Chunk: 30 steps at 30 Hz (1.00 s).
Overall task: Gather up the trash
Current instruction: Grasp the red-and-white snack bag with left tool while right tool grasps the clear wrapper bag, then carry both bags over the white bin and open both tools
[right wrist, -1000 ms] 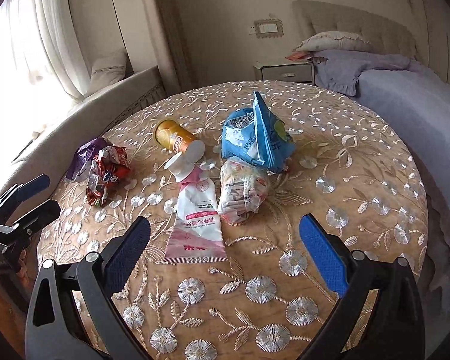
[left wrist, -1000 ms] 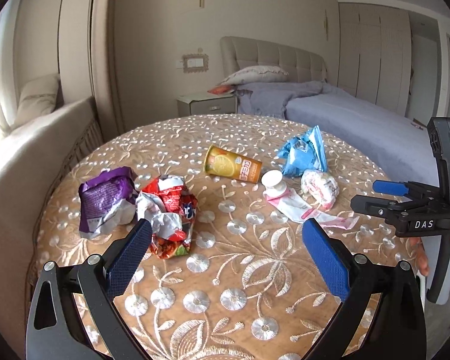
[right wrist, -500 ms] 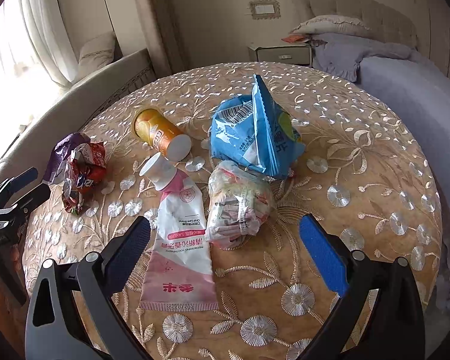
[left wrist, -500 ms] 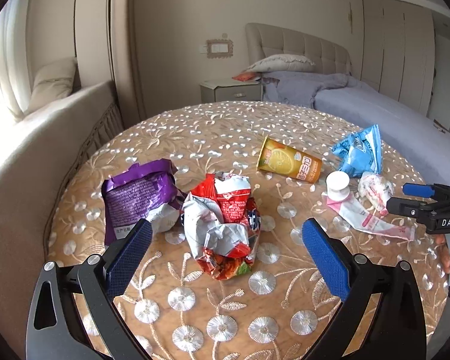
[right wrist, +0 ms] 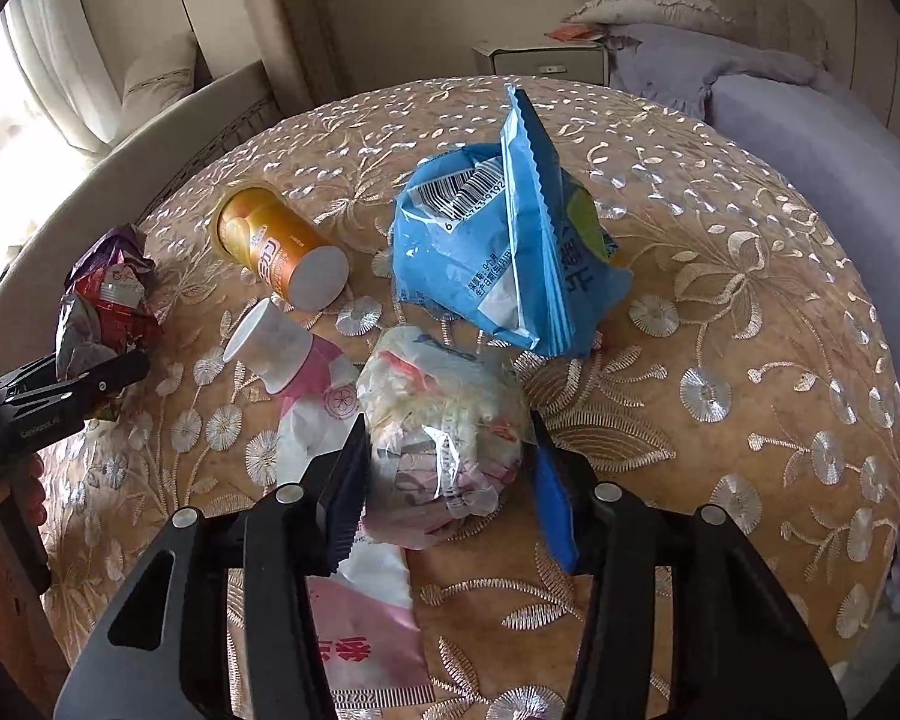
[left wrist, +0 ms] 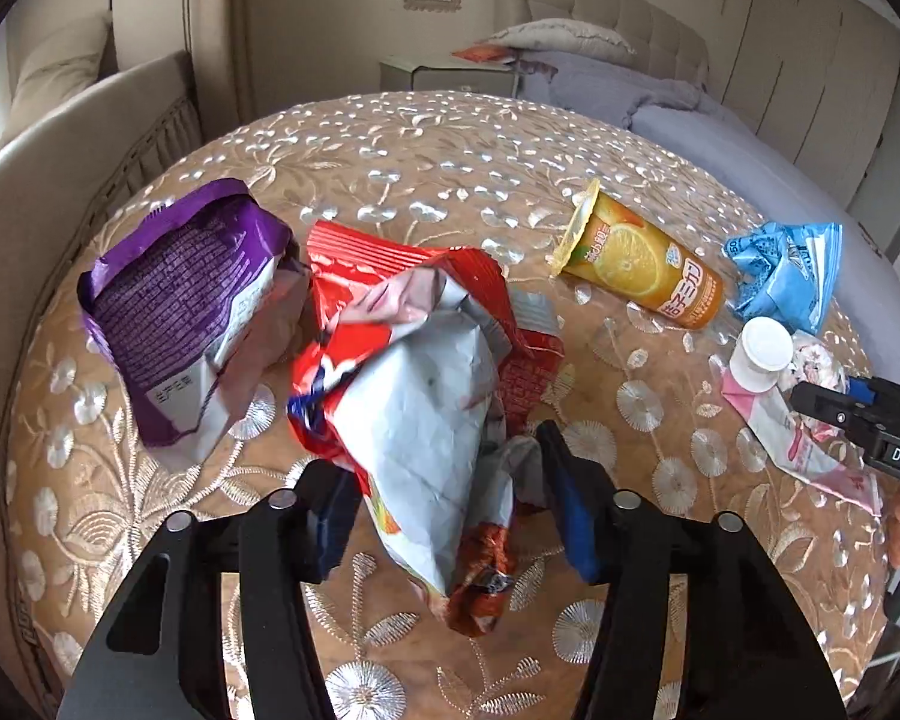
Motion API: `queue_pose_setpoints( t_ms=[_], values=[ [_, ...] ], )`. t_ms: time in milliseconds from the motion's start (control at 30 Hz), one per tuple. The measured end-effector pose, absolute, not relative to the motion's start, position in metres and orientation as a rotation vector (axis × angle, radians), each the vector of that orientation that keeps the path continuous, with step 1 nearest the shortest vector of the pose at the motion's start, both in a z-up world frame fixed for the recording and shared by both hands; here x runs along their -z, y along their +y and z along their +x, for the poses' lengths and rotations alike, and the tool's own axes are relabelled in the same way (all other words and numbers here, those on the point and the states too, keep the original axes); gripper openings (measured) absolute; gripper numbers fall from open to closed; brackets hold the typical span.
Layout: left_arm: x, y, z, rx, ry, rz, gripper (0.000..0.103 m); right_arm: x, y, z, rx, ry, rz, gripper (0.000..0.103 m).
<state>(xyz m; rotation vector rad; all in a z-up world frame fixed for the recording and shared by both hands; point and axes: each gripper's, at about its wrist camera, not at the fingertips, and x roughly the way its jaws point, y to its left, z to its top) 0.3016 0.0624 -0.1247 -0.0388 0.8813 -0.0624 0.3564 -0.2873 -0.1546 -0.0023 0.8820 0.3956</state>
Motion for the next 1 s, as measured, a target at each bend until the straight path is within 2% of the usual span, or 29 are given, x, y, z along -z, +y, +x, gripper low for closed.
queue_pose_setpoints(
  t_ms=[33, 567, 1000],
  values=[
    [0.124, 0.061, 0.301, 0.049, 0.878, -0.024, 0.035, 0.154, -0.288, 0.353, -0.402, 0.882, 0.005, 0.050],
    [0.077, 0.004, 0.191, 0.165, 0.681, -0.020, 0.034, 0.118, -0.338, 0.261, -0.413, 0.749, 0.014, 0.050],
    [0.072, -0.130, 0.109, 0.480, 0.616, 0.095, 0.034, 0.124, -0.423, 0.178, -0.301, 0.703, 0.058, 0.050]
  ],
)
